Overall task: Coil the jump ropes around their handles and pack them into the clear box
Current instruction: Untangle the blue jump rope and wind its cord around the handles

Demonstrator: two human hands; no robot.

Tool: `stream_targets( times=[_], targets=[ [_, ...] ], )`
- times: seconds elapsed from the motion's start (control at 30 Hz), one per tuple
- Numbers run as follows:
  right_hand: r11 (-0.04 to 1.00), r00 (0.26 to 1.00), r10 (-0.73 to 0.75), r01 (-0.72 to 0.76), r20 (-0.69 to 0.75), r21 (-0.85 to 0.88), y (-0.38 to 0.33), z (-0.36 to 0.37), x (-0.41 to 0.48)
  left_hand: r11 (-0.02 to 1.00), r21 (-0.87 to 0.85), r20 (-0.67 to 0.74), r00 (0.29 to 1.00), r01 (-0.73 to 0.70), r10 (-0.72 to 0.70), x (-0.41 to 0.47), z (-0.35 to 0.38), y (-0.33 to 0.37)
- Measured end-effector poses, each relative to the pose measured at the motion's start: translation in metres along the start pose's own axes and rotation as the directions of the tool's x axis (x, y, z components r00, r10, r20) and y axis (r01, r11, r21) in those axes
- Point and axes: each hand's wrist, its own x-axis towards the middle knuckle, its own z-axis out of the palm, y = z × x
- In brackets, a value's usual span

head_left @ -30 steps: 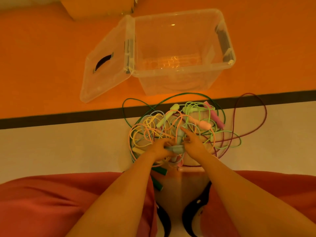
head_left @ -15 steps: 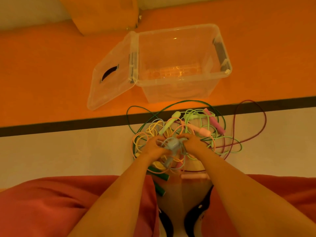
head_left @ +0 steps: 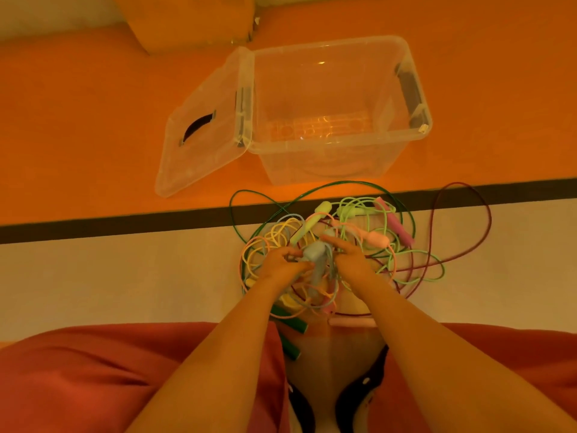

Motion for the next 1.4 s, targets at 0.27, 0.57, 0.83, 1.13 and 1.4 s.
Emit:
stream_targets(
  times=[0.27, 0.57, 0.83, 1.13, 1.4],
  targets=[
    [0.956, 0.998, 0.057, -0.053, -0.006, 0.290, -0.038, 0.002, -0.001, 0.992, -0.113, 0.125, 0.991, 0.056, -0.041, -0.017, 0.006, 0.029],
    [0.981, 0.993, 0.095, -0.082, -0.068, 0.174, -0.008, 0.000, 0.000, 0.997, 0.066, 0.004, 1.000, -0.028, 0.028, -0.002, 0.016, 0.005],
    [0.967, 0.982, 0.170, -0.182, 0.080, 0.177, 0.007, 0.011, 0.023, 0.985, 0.087, 0.030, 0.988, 0.151, -0.154, 0.028, 0.020, -0.011],
    [0.948, 0.982, 0.168, -0.184, 0.079, 0.261, 0.011, 0.007, 0.020, 0.927, -0.313, 0.148, 0.975, 0.208, -0.168, 0.026, 0.016, -0.005],
    [0.856, 0.993, -0.085, 0.032, 0.079, 0.516, -0.078, -0.009, -0.017, 0.841, -0.541, 0.226, 0.967, 0.027, 0.114, -0.017, 0.004, 0.072]
  ],
)
